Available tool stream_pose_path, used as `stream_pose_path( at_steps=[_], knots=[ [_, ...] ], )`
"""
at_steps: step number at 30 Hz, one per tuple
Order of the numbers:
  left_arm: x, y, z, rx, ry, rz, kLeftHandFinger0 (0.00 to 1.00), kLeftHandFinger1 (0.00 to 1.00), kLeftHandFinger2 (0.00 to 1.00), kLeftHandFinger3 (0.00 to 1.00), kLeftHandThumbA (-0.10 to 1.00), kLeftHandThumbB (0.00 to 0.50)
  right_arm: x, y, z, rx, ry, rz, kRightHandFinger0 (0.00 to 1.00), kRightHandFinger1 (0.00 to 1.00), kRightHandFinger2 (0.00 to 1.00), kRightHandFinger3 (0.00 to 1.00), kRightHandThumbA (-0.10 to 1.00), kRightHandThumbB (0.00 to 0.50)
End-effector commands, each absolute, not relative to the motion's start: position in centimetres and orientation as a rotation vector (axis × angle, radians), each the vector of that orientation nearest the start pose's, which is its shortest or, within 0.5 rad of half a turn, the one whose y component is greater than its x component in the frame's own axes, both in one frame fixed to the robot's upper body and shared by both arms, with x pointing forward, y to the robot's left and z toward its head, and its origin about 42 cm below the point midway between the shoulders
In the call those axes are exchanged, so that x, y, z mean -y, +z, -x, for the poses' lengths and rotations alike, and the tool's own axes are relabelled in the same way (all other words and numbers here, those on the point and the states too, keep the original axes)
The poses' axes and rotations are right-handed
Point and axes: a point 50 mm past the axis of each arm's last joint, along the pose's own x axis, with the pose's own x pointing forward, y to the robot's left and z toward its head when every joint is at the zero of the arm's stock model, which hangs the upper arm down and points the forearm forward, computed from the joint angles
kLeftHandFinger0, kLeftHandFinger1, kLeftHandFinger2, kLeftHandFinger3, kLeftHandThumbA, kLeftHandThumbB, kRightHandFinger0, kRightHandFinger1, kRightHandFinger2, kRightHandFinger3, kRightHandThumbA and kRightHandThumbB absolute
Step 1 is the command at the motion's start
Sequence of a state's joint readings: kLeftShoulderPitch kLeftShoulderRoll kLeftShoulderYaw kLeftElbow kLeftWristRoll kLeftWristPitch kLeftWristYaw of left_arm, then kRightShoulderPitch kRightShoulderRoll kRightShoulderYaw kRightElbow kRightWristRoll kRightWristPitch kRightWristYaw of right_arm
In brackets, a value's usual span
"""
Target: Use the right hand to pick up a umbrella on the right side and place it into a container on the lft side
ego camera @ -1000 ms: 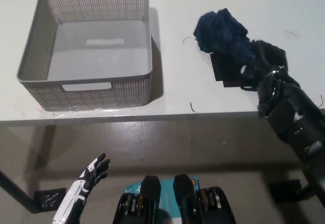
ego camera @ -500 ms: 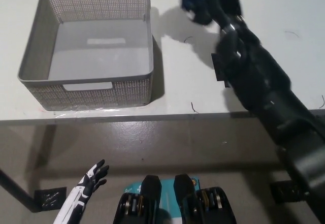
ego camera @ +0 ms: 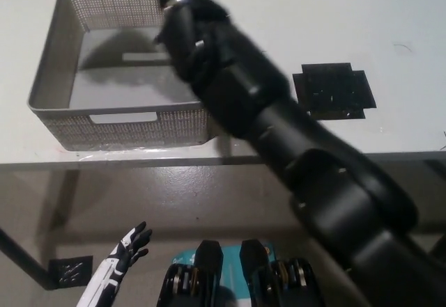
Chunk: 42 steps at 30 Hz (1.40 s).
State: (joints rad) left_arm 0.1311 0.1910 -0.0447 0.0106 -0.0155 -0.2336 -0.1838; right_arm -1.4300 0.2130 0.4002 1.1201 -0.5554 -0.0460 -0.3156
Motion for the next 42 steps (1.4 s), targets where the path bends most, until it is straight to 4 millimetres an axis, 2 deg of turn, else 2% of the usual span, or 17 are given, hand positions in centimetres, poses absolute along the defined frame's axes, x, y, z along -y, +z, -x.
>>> stream_pose_path(
  at_steps=[1, 4, 5, 6, 7, 8, 9, 10, 15, 21, 28, 32, 35, 38, 40, 41, 42],
  knots=[
    [-25.7, 8.6, -23.5, 0.124, -0.244, -0.169, 1.0, 1.0, 1.0, 1.0, 1.0, 0.021, -11.6, 42.9, -50.1, 0.803, 0.302, 0.863, 0.0, 0.09, 0.66, 0.65, -0.1, 0.149],
    [-25.7, 8.7, -23.4, 0.124, -0.239, -0.175, 1.0, 1.0, 1.0, 1.0, 1.0, 0.049, -12.0, 40.6, -50.1, 0.73, 0.342, 0.874, 0.0, 0.08, 0.66, 0.66, -0.1, 0.145],
    [-25.8, 8.7, -23.5, 0.131, -0.235, -0.18, 1.0, 1.0, 1.0, 1.0, 1.0, 0.051, -12.0, 39.6, -50.2, 0.682, 0.364, 0.882, 0.0, 0.15, 0.68, 0.69, -0.1, 0.185],
    [-25.8, 8.9, -23.6, 0.134, -0.234, -0.181, 1.0, 1.0, 1.0, 1.0, 1.0, 0.05, -11.9, 38.8, -50.4, 0.624, 0.388, 0.896, 0.14, 0.36, 0.86, 0.9, 0.03, 0.247],
    [-25.8, 8.9, -23.7, 0.135, -0.236, -0.177, 1.0, 1.0, 1.0, 1.0, 1.0, 0.049, -11.8, 38.3, -50.6, 0.582, 0.407, 0.915, 0.14, 0.34, 0.77, 0.9, 0.11, 0.245],
    [-25.8, 9.0, -24.0, 0.135, -0.238, -0.172, 1.0, 1.0, 1.0, 1.0, 1.0, 0.035, -11.6, 38.2, -50.9, 0.53, 0.445, 0.925, 0.41, 0.61, 0.96, 1.0, 0.23, 0.266],
    [-25.9, 9.2, -24.1, 0.135, -0.244, -0.168, 1.0, 1.0, 1.0, 1.0, 1.0, 0.033, -11.4, 37.7, -51.1, 0.449, 0.492, 0.935, 0.77, 0.98, 1.0, 1.0, 0.38, 0.328],
    [-25.9, 9.3, -24.2, 0.136, -0.245, -0.165, 1.0, 1.0, 1.0, 1.0, 1.0, 0.042, -11.0, 37.0, -51.3, 0.42, 0.525, 0.951, 1.0, 1.0, 1.0, 1.0, 0.51, 0.36],
    [-26.0, 9.3, -24.1, 0.127, -0.235, -0.182, 1.0, 1.0, 1.0, 1.0, 1.0, 0.08, -9.6, 35.0, -51.9, 0.345, 0.561, 0.99, 1.0, 1.0, 1.0, 1.0, 0.72, 0.323],
    [-25.8, 9.4, -24.3, 0.133, -0.247, -0.186, 1.0, 1.0, 1.0, 1.0, 1.0, 0.074, -8.1, 35.2, -52.8, 0.336, 0.558, 1.029, 1.0, 1.0, 1.0, 1.0, 0.86, 0.361],
    [-25.6, 9.3, -24.2, 0.124, -0.246, -0.185, 1.0, 1.0, 1.0, 1.0, 1.0, 0.069, -7.7, 38.2, -53.0, 0.425, 0.542, 0.946, 1.0, 1.0, 1.0, 1.0, 1.0, 0.485],
    [-26.0, 9.4, -24.1, 0.137, -0.254, -0.205, 1.0, 1.0, 1.0, 1.0, 1.0, 0.048, -6.0, 41.9, -52.9, 0.559, 0.518, 0.744, 1.0, 1.0, 1.0, 1.0, 1.0, 0.484],
    [-26.4, 9.3, -23.8, 0.127, -0.261, -0.192, 1.0, 1.0, 1.0, 1.0, 1.0, 0.034, -1.0, 45.4, -50.9, 0.735, 0.468, 0.523, 1.0, 1.0, 1.0, 1.0, 1.0, 0.451],
    [-26.7, 9.3, -23.5, 0.132, -0.265, -0.205, 1.0, 1.0, 1.0, 1.0, 1.0, 0.024, 2.6, 46.0, -48.8, 0.791, 0.445, 0.41, 1.0, 1.0, 1.0, 1.0, 1.0, 0.435],
    [-26.9, 9.2, -23.3, 0.121, -0.265, -0.204, 1.0, 1.0, 1.0, 1.0, 1.0, 0.032, 5.4, 45.9, -46.9, 0.81, 0.414, 0.366, 1.0, 1.0, 1.0, 1.0, 1.0, 0.457],
    [-27.0, 9.1, -23.0, 0.114, -0.262, -0.198, 1.0, 1.0, 1.0, 1.0, 1.0, 0.031, 7.7, 45.1, -45.2, 0.84, 0.368, 0.336, 1.0, 1.0, 1.0, 1.0, 1.0, 0.41],
    [-27.0, 9.0, -22.8, 0.111, -0.26, -0.192, 1.0, 1.0, 1.0, 1.0, 1.0, 0.03, 9.1, 44.5, -44.1, 0.86, 0.33, 0.329, 1.0, 1.0, 1.0, 1.0, 1.0, 0.407]
  ],
)
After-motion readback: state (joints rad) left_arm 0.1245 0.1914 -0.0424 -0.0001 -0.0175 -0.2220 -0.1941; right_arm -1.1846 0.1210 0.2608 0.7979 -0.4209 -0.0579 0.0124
